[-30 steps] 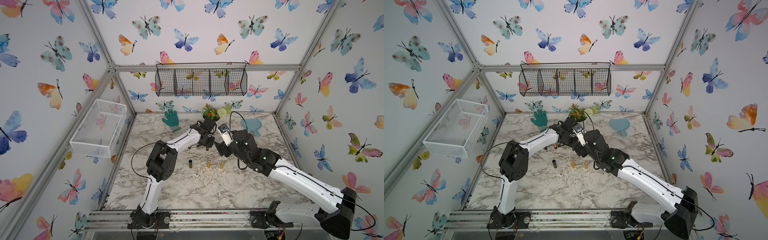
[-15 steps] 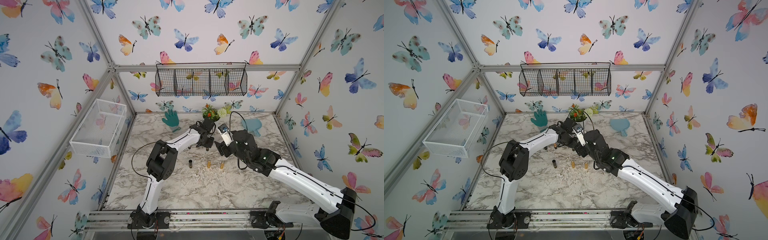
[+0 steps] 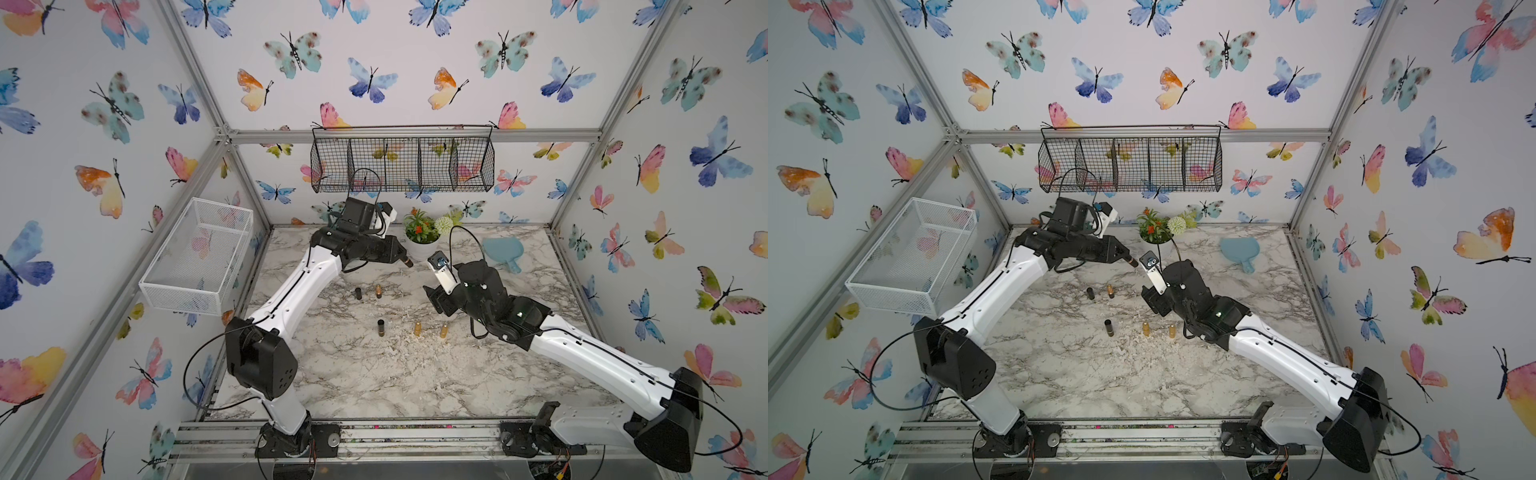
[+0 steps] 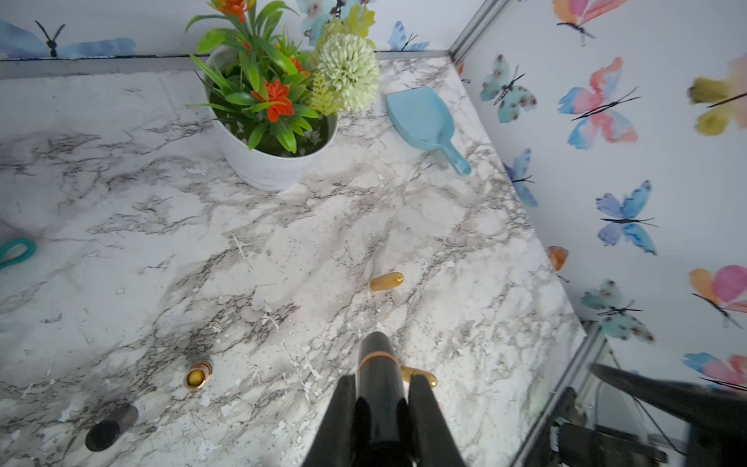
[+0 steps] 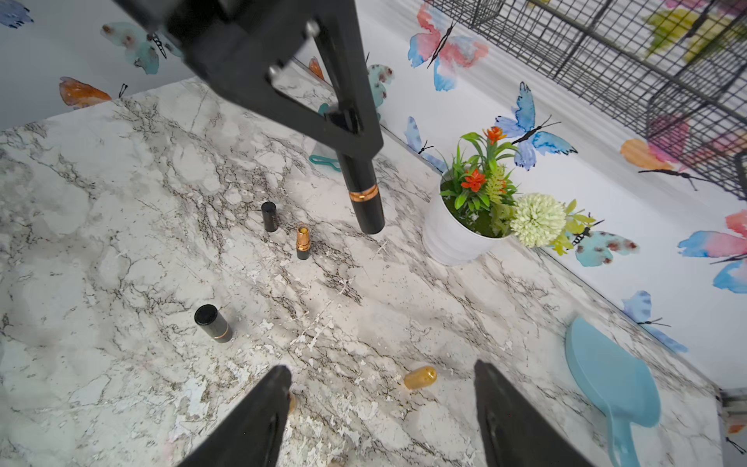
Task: Open the lipstick cap
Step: Open the cover of the lipstick.
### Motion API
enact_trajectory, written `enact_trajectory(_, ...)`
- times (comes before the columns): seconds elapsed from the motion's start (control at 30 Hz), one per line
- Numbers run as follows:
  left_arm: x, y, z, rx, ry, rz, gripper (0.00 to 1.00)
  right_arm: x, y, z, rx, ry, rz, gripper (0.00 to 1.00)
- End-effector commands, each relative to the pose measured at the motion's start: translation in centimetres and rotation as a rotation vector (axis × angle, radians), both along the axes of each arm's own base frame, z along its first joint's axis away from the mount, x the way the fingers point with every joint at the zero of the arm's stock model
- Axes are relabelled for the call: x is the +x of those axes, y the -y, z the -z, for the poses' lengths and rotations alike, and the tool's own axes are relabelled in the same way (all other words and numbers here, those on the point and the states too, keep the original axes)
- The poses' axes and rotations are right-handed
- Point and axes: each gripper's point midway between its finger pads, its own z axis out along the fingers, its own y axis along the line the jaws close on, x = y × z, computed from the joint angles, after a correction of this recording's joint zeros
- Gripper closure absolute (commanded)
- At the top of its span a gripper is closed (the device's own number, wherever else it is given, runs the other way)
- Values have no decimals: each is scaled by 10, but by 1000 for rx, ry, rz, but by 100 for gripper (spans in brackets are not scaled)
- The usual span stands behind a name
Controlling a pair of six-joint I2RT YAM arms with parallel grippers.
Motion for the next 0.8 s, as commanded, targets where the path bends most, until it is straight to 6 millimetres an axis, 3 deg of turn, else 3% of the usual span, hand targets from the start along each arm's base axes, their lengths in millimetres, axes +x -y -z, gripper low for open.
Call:
enact_trajectory(0.0,-36,0,-11,-123,-112,99,88,1,-19,-15,35,35,-64,31)
enact_trajectory(0.3,-65,-18,-45,-228,-107,133,87,-1,-48,-24,86,37,-186,32)
enact_trajectory(0.5,-75,-21,-43,-238,-119,164,85,1,-67,-16,84,-8,-262,37)
enact_trajectory(0.77,-71,-27,-35,-223,-128,148,85,3,-79,-11,86,-33,-300,44)
